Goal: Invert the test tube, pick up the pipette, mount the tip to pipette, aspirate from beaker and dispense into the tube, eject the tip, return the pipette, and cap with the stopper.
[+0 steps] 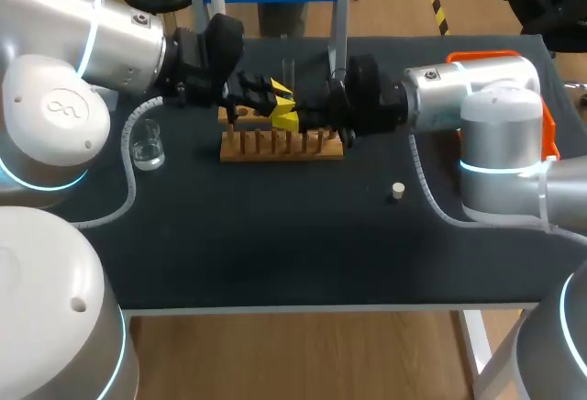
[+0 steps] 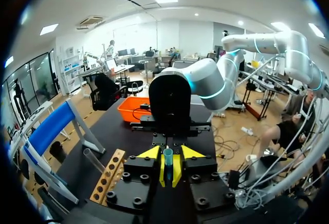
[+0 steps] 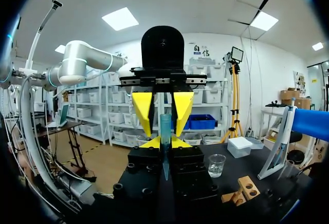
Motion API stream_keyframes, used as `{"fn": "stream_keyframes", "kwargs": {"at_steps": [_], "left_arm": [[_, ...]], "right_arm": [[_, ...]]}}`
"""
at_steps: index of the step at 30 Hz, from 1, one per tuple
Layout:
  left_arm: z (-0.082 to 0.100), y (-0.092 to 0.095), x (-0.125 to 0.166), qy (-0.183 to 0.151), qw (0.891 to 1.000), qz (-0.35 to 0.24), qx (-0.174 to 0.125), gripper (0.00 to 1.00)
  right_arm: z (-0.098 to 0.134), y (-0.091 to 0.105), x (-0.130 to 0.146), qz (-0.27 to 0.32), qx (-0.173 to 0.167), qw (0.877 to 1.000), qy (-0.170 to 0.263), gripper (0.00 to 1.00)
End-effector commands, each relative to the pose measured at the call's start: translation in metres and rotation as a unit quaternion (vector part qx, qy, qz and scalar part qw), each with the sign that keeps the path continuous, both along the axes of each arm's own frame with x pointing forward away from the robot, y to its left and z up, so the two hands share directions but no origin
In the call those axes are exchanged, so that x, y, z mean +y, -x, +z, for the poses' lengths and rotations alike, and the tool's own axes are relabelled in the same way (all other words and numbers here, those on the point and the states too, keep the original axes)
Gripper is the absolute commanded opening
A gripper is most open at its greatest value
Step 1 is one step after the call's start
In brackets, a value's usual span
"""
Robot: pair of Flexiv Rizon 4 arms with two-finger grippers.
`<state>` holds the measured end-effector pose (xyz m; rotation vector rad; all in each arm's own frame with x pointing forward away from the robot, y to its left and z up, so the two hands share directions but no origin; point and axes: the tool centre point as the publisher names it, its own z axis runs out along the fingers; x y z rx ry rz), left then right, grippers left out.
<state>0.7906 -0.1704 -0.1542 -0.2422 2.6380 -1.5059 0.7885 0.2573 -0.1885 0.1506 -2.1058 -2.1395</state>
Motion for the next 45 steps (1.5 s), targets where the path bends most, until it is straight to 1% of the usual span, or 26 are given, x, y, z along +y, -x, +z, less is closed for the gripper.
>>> {"fn": "stream_keyframes", "kwargs": {"at_steps": [1, 6, 12, 22, 28, 32, 36, 40, 45], "left_arm": [[0.0, 0.001, 0.0, 0.0, 1.0, 0.001, 0.0, 1.0], [0.0, 0.001, 0.0, 0.0, 1.0, 0.001, 0.0, 1.0], [0.0, 0.001, 0.0, 0.0, 1.0, 0.001, 0.0, 1.0], [0.0, 0.001, 0.0, 0.0, 1.0, 0.001, 0.0, 1.0], [0.0, 0.001, 0.0, 0.0, 1.0, 0.001, 0.0, 1.0], [0.0, 0.001, 0.0, 0.0, 1.0, 0.001, 0.0, 1.0], [0.0, 0.001, 0.0, 0.0, 1.0, 0.001, 0.0, 1.0], [0.0, 0.001, 0.0, 0.0, 1.0, 0.001, 0.0, 1.0], [0.0, 0.001, 0.0, 0.0, 1.0, 0.001, 0.0, 1.0]], "right_arm": [[0.0, 0.001, -0.006, 0.002, 0.0, 1.0, -0.001, 0.0], [-0.002, 0.002, -0.023, 0.003, -0.001, 1.0, -0.003, 0.0], [-0.008, 0.006, -0.059, 0.006, -0.005, 1.0, 0.007, 0.0], [-0.021, 0.006, -0.143, -0.009, -0.008, 1.0, 0.02, 0.0], [-0.032, 0.009, -0.183, -0.019, -0.006, 0.999, 0.026, 0.0], [-0.039, 0.01, -0.201, -0.025, -0.002, 0.999, 0.027, 0.0], [-0.043, 0.008, -0.216, -0.033, 0.005, 0.999, 0.019, 0.0], [-0.046, 0.009, -0.227, -0.034, 0.002, 0.999, 0.014, 0.0], [-0.048, 0.006, -0.234, -0.04, 0.002, 0.999, 0.01, 0.0]]}}
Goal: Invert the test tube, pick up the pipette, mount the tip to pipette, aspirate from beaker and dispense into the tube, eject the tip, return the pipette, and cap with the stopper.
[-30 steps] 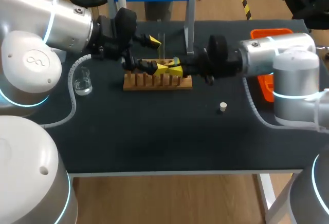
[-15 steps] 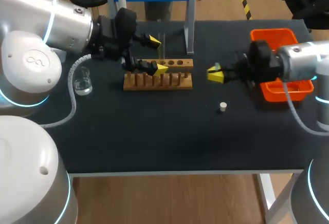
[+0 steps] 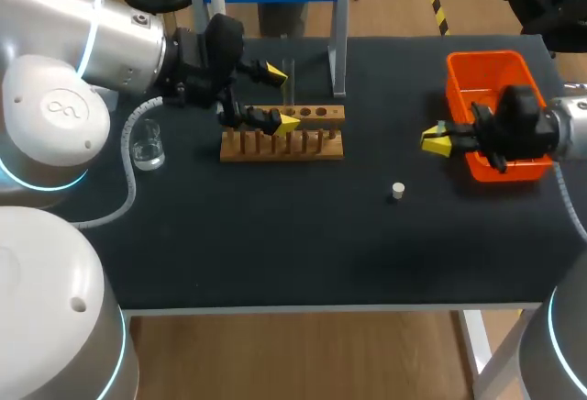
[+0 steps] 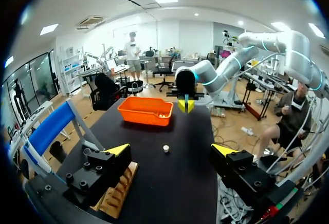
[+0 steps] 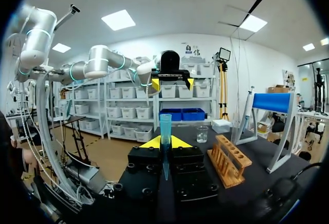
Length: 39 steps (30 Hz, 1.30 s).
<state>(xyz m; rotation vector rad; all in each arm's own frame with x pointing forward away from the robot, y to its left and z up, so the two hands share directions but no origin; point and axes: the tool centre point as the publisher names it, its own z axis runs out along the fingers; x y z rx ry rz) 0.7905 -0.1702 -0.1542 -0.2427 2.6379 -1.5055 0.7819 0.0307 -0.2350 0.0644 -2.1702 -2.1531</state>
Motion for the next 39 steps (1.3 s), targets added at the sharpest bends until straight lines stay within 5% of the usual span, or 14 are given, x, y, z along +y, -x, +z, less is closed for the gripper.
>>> {"fn": "stream_keyframes", "kwargs": {"at_steps": [1, 39], "left_arm": [[0.0003, 0.0008, 0.0001, 0.0, 1.0, 0.001, 0.0, 1.0], [0.0003, 0.0008, 0.0001, 0.0, 1.0, 0.001, 0.0, 1.0]], "right_arm": [[-0.0015, -0.0004, -0.0088, -0.002, 0.001, 1.0, -0.002, 0.0], [-0.0085, 0.0054, -0.015, -0.013, -0.007, 1.0, 0.006, 0.0]]}}
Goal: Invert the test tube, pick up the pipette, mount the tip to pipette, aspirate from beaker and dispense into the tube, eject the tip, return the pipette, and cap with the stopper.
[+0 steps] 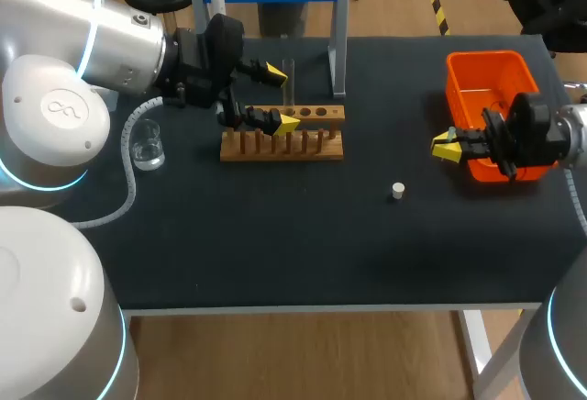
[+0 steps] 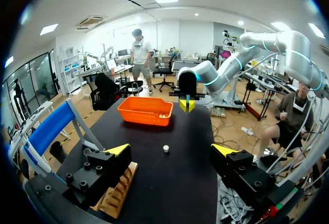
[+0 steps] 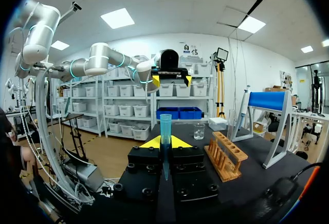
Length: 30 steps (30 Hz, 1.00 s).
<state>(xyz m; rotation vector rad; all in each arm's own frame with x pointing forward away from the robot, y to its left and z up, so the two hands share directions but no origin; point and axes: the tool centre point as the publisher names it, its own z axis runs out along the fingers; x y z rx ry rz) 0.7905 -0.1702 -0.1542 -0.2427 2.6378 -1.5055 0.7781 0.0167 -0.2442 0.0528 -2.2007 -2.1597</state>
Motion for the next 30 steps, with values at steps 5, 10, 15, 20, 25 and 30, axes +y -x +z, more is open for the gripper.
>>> {"fn": "stream_keyframes", "kwargs": {"at_steps": [5, 10, 15, 20, 25, 30], "left_arm": [[0.0, 0.001, 0.0, 0.0, 1.0, 0.001, 0.0, 1.0], [-0.008, -0.019, 0.038, 0.019, 0.998, 0.054, -0.015, 1.0], [-0.009, -0.048, 0.073, 0.028, 0.992, 0.115, -0.035, 1.0], [-0.008, -0.079, 0.098, 0.035, 0.983, 0.173, -0.055, 1.0], [-0.003, -0.107, 0.115, 0.037, 0.972, 0.221, -0.066, 1.0], [-0.001, -0.128, 0.121, 0.037, 0.963, 0.26, -0.065, 1.0]], "right_arm": [[0.001, 0.002, -0.001, -0.001, 0.0, 1.0, 0.001, 0.0], [0.001, 0.002, -0.001, -0.001, 0.0, 1.0, 0.001, 0.0], [0.001, 0.002, -0.001, -0.001, 0.0, 1.0, 0.001, 0.0], [0.001, 0.002, -0.001, -0.001, 0.0, 1.0, 0.001, 0.0], [0.001, 0.002, -0.001, -0.001, 0.0, 1.0, 0.001, 0.0], [0.001, 0.002, -0.001, -0.001, 0.0, 1.0, 0.001, 0.0]]}}
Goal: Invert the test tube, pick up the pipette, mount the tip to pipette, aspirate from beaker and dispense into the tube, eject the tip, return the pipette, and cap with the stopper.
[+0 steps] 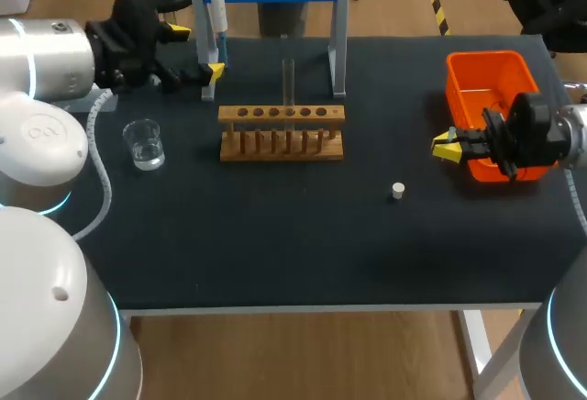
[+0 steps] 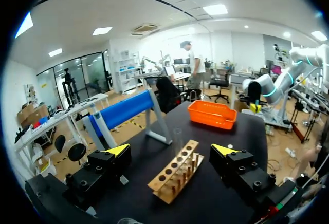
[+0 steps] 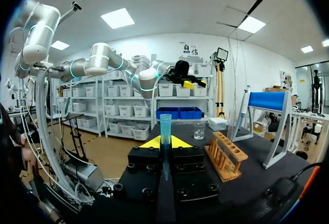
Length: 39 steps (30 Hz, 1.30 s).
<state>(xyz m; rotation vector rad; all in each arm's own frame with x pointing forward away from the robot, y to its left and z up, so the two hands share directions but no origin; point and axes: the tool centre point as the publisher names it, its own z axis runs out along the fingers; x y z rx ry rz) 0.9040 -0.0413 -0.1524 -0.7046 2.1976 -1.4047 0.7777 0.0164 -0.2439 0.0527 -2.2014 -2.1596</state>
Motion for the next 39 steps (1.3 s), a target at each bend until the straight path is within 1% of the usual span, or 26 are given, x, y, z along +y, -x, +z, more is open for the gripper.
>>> {"fn": "stream_keyframes", "kwargs": {"at_steps": [1, 6, 12, 17, 22, 27, 33, 39], "left_arm": [[-0.002, -0.018, -0.007, -0.001, 1.0, 0.027, 0.003, 1.0], [-0.003, -0.035, -0.003, 0.009, 0.998, 0.064, 0.008, 1.0], [-0.003, -0.054, -0.002, 0.018, 0.993, 0.116, 0.01, 1.0], [-0.005, -0.067, -0.003, 0.026, 0.987, 0.16, 0.006, 1.0], [-0.006, -0.08, -0.003, 0.024, 0.979, 0.204, 0.0, 1.0], [-0.009, -0.092, -0.004, 0.017, 0.973, 0.229, -0.003, 1.0], [-0.01, -0.108, -0.006, 0.019, 0.967, 0.254, -0.011, 1.0], [-0.011, -0.118, -0.006, 0.041, 0.958, 0.282, -0.023, 1.0]], "right_arm": [[0.0, 0.001, -0.001, -0.001, 0.0, 1.0, 0.0, 0.0], [0.0, 0.001, -0.001, -0.001, 0.0, 1.0, 0.0, 0.0], [0.0, 0.001, -0.001, -0.001, 0.0, 1.0, 0.0, 0.0], [0.0, 0.001, -0.001, -0.001, 0.0, 1.0, 0.0, 0.0], [0.0, 0.001, -0.001, -0.001, 0.0, 1.0, 0.0, 0.0], [0.0, 0.001, -0.001, -0.001, 0.0, 1.0, 0.0, 0.0], [0.0, 0.001, -0.001, -0.001, 0.0, 1.0, 0.0, 0.0], [0.0, 0.001, -0.001, -0.001, 0.0, 1.0, 0.0, 0.0]]}}
